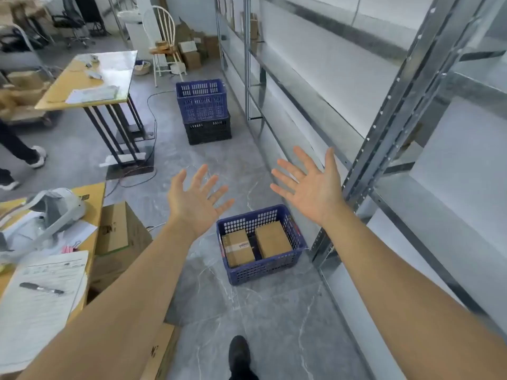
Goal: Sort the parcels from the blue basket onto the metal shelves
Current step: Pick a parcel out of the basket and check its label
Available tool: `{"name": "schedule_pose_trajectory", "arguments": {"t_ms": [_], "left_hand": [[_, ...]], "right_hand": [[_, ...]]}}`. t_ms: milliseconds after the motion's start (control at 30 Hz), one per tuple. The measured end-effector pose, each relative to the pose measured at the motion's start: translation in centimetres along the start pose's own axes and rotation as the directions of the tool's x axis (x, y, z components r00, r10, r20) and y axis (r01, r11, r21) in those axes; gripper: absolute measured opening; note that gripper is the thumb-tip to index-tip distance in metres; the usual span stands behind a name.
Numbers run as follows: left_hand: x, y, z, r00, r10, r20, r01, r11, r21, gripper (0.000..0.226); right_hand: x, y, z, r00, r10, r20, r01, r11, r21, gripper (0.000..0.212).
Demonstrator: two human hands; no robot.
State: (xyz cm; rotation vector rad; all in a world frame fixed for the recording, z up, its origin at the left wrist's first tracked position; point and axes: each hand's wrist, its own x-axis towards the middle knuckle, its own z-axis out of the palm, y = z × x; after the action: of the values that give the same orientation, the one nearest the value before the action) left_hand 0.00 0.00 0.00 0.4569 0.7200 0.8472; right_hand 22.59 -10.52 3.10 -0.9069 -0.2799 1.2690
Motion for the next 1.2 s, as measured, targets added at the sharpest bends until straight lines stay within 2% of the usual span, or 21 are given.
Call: {"name": "schedule_pose_trajectory", "arguments": {"t_ms": [133,433,733,967,1200], "left_hand": [[4.7,2.2,0.3,1.0,-0.012,-0.009,0.013,1.0,0.019,0.059],[13.1,6.1,0.0,0.999,-0.023,-0.041,0.023,1.0,0.001,0.057],[20.4,6.2,-0.1,0.991,-0.029,-0.129,0.028,1.0,-0.01,0.057],[26.9,3.1,-0.1,0.951,-0.024,-0.308,0.034,0.999,0.027,0.055],[31.8,0.0,-0.4,0.889,-0.054,-0.454,0.11,0.989,0.097,0.056]], "right_hand": [[4.9,-1.1,1.8,0.999,-0.008,-0.053,0.006,1.0,-0.029,0.079],[15.0,-2.2,3.9,0.999,0.017,-0.036,-0.019,0.999,-0.04,0.08],[25.1,-2.1,1.3,0.99,0.139,-0.003,-0.139,0.988,-0.07,0.079],[34.2,-2.0,-3.5,0.957,0.286,-0.043,-0.289,0.937,-0.196,0.062],[40.7,-1.3,-7.2,0.911,0.404,-0.086,-0.412,0.873,-0.261,0.063]]}}
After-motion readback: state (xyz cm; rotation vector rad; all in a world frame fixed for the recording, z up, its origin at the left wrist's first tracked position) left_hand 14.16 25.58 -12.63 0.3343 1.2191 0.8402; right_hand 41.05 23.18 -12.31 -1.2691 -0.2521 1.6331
